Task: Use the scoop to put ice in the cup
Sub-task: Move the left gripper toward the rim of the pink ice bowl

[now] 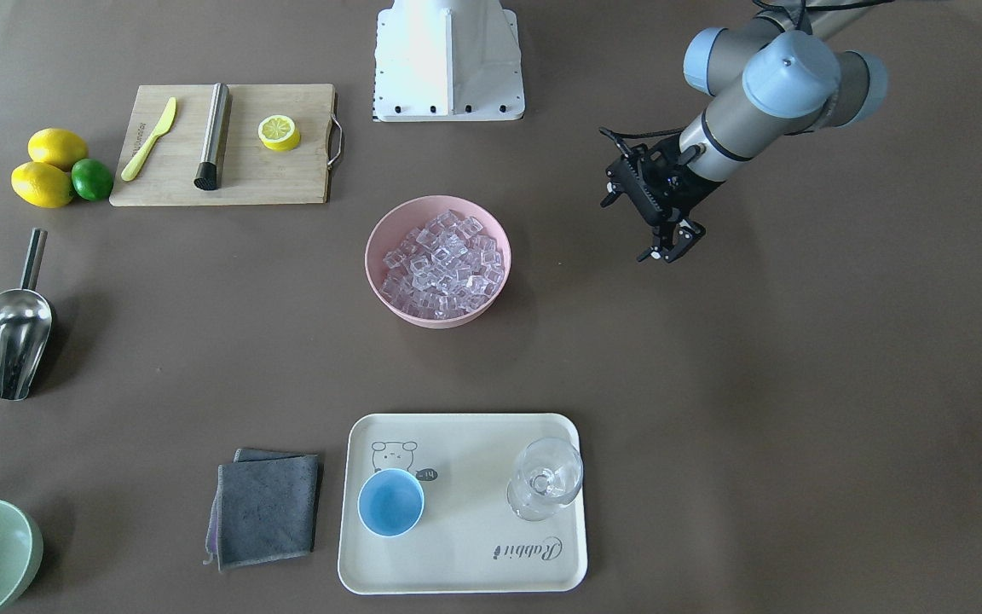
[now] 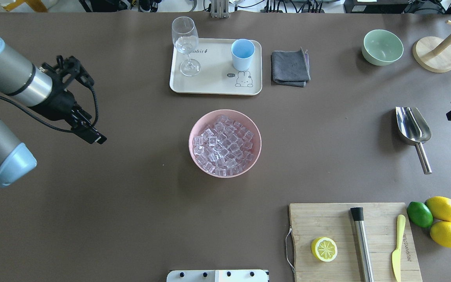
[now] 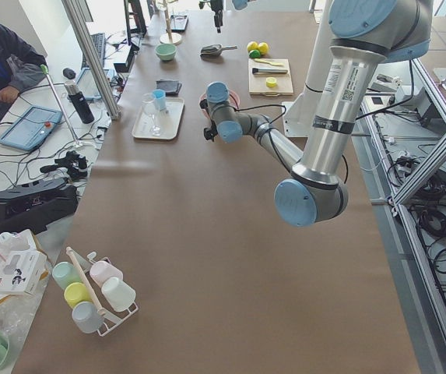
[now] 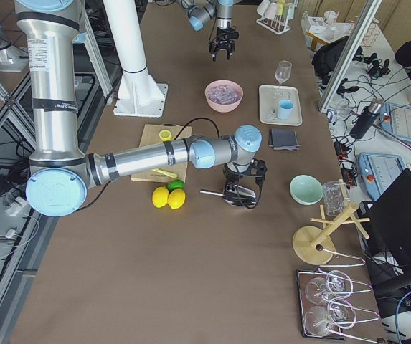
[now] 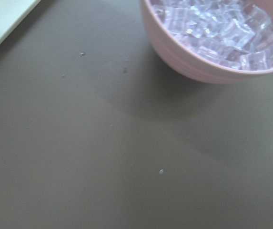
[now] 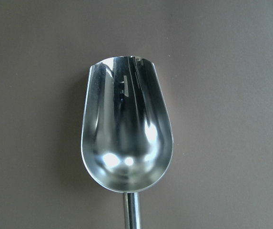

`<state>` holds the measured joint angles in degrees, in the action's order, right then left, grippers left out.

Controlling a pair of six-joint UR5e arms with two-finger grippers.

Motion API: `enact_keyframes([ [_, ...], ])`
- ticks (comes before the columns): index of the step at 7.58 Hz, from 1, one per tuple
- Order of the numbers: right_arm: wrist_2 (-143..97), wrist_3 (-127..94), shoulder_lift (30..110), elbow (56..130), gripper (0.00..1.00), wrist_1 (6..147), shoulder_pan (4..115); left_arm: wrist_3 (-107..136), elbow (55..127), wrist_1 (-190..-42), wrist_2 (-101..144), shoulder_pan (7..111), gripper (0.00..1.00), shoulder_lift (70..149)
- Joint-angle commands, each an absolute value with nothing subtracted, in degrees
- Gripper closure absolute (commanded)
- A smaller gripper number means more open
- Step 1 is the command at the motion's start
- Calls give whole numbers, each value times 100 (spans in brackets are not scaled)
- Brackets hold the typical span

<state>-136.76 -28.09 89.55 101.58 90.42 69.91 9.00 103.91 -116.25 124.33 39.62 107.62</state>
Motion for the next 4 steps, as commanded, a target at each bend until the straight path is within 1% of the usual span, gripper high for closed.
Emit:
enact_keyframes([
  [1,-13308,-4133,9175,9793,0,7505,6270,879,10170,-12855,11514,3235,2,10784],
  [2,-13289,-4296,9324,9626,0,7045,6110,870,9760,-13737,11514,3217,2,10819],
  [4,-13236,-4298,9378,9589,0,6952,5925,739,8995,-14989,11548,3138,2,10985],
])
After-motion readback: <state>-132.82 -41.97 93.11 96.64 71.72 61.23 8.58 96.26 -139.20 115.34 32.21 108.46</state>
